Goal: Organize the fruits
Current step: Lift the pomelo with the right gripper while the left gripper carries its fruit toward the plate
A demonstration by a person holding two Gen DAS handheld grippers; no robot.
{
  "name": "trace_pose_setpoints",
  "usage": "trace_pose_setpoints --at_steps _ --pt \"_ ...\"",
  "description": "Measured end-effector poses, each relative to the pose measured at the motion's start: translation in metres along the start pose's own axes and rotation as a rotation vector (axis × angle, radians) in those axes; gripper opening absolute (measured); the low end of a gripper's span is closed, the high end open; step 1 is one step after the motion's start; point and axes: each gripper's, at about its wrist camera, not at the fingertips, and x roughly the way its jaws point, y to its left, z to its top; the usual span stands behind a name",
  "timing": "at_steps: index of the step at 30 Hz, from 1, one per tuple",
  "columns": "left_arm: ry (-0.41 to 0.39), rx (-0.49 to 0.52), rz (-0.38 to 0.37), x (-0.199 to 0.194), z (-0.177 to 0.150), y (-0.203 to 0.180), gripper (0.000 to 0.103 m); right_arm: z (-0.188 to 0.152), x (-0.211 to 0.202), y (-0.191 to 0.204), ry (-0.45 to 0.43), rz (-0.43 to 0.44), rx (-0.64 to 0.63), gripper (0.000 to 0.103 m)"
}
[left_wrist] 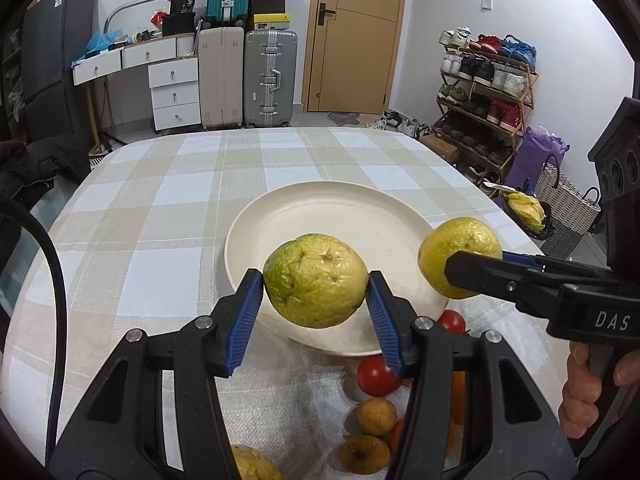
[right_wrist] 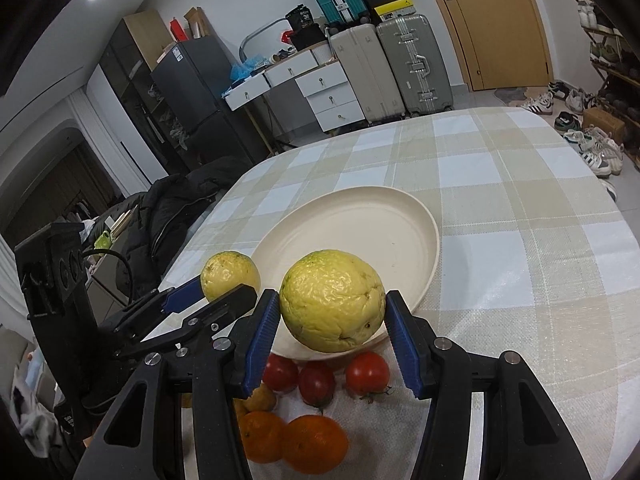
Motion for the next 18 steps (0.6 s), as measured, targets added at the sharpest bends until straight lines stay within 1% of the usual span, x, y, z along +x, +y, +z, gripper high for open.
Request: trace_pose_setpoints --at_steps 4,18 --pt "0.010 0.011 0.015 0.011 0.001 -0.002 0.051 0.003 0.009 -0.004 0.011 -0.011 0.011 0.055" --pt "0.066 0.007 0.028 0.041 0.004 -0.001 0.051 0.008 0.033 -0.016 0.034 -0.034 0.044 0.055"
